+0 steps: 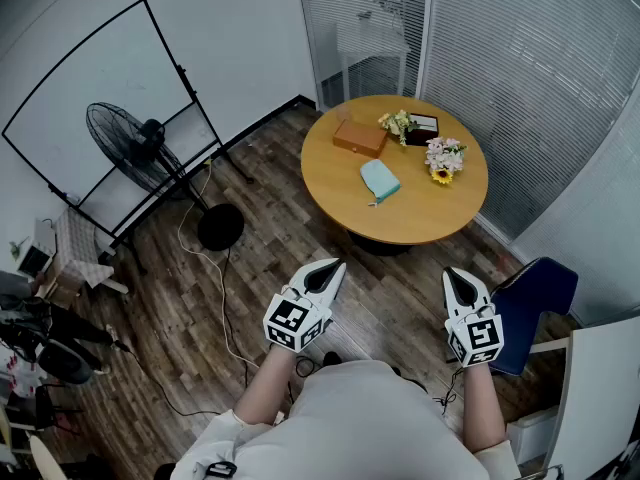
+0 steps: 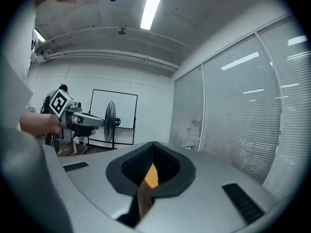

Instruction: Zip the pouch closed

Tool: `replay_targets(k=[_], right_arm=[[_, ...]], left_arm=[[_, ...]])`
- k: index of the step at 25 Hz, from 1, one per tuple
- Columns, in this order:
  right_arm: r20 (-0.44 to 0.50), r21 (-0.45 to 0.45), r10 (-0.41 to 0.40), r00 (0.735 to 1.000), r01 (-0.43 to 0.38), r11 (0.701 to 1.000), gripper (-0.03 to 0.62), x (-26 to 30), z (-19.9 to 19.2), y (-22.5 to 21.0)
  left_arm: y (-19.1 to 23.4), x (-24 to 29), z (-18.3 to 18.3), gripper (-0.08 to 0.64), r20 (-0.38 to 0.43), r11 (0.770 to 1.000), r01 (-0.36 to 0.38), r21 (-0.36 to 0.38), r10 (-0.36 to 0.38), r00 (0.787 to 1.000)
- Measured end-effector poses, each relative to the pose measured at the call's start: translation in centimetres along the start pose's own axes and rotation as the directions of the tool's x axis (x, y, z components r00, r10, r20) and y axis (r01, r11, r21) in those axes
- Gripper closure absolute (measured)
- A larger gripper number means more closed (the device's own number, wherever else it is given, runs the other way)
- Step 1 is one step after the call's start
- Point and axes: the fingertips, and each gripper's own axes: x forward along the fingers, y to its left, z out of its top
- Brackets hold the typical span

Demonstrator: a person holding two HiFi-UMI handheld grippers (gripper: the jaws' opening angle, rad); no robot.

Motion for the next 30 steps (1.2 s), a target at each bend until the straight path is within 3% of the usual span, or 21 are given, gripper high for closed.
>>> replay_targets(k=[14,30], right_arm=[[0.001,-0.019,0.033,0.999,-0.033,0.999,0.589,0.0,0.2,0.3],[-0.004,0.060,0.005,1.000,-0.005,0.998,0.586,0.8,-0.6,1.1]], left_arm=[[-0.5,0.2,-0.3,0.541,-0.007,1.000,-0.016,-0.007,0.016,1.000],[0.5,-0.1,-1.0,0.540,-0.006,0.999,0.010,-0.039,-0.010,1.000]])
